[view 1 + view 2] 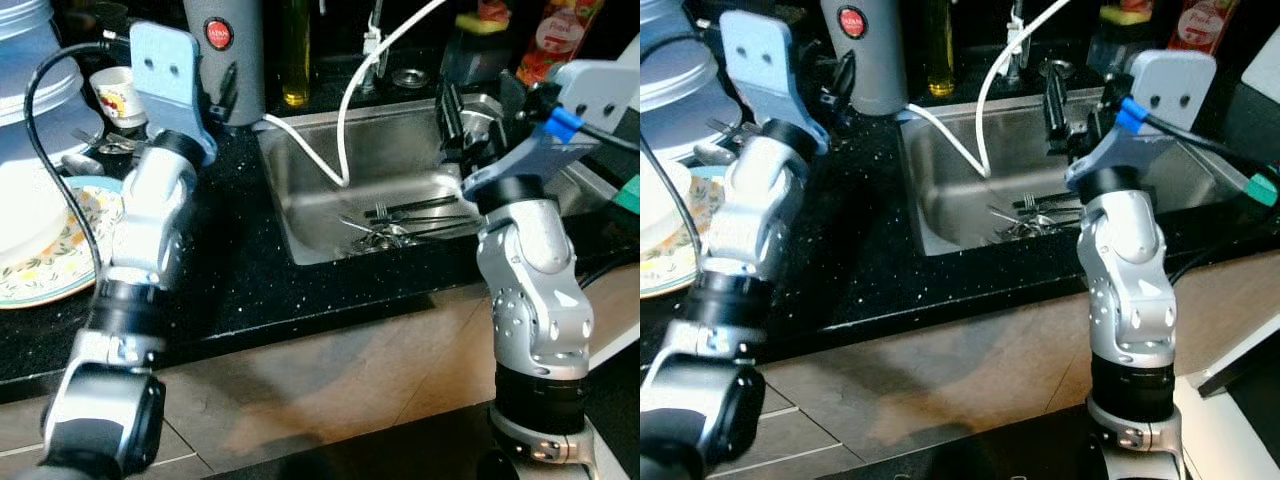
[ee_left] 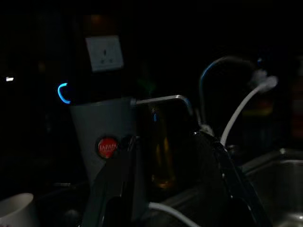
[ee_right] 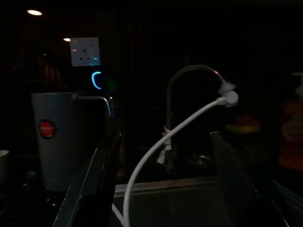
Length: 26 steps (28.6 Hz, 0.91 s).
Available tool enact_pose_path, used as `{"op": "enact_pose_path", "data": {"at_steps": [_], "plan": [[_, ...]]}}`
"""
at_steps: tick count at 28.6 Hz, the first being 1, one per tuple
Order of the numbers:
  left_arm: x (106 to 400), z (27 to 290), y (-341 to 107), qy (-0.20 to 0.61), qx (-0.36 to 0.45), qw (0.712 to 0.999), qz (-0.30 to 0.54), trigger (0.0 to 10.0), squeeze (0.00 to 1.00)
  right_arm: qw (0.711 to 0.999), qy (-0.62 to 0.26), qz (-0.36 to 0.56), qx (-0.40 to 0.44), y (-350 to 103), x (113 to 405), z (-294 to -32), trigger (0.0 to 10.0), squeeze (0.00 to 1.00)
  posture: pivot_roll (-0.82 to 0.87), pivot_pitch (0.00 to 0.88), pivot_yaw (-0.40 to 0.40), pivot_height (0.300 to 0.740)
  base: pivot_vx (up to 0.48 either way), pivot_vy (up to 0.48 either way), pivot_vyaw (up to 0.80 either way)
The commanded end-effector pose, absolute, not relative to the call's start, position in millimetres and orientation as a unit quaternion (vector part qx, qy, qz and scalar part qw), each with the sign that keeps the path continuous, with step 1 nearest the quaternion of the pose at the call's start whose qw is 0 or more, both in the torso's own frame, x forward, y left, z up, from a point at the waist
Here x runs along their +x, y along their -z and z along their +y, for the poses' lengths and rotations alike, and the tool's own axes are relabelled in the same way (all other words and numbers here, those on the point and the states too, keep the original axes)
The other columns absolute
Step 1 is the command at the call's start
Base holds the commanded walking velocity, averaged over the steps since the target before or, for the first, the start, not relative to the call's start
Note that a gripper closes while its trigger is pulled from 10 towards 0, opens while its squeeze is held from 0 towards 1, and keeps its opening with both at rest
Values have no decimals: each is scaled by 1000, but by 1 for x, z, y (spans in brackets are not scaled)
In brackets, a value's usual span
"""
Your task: Kitchen organization
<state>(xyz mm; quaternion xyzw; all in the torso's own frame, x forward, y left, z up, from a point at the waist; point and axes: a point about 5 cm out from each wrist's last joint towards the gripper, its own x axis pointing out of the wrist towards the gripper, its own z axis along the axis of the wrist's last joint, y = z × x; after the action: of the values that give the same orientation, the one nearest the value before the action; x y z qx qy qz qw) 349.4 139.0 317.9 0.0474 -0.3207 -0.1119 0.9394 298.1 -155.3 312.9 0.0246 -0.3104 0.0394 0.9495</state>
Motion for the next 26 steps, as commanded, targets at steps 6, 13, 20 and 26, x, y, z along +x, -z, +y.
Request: {"op": "enact_pose_path", "data": {"at_steps": [6, 13, 20, 26], "plan": [[338, 128, -292, 111, 24, 949, -293, 10000, 0, 954, -15, -298, 19, -303, 299, -165, 10000, 0, -11, 0, 8, 740, 0, 0, 0], [327, 125, -272, 125, -22, 962, -242, 10000, 0, 960, -3, -278, 41, -291, 300, -173, 10000, 0, -16, 0, 2, 740, 0, 0, 0], [328, 130, -274, 97, -39, 964, -245, 10000, 0, 963, -3, -263, 58, -287, 304, -179, 10000, 0, -10, 0, -11, 740, 0, 0, 0], [329, 129, -273, 92, -27, 965, -243, 10000, 0, 963, -3, -259, 68, -287, 308, -180, 10000, 0, 0, 0, -15, 740, 0, 0, 0]]}}
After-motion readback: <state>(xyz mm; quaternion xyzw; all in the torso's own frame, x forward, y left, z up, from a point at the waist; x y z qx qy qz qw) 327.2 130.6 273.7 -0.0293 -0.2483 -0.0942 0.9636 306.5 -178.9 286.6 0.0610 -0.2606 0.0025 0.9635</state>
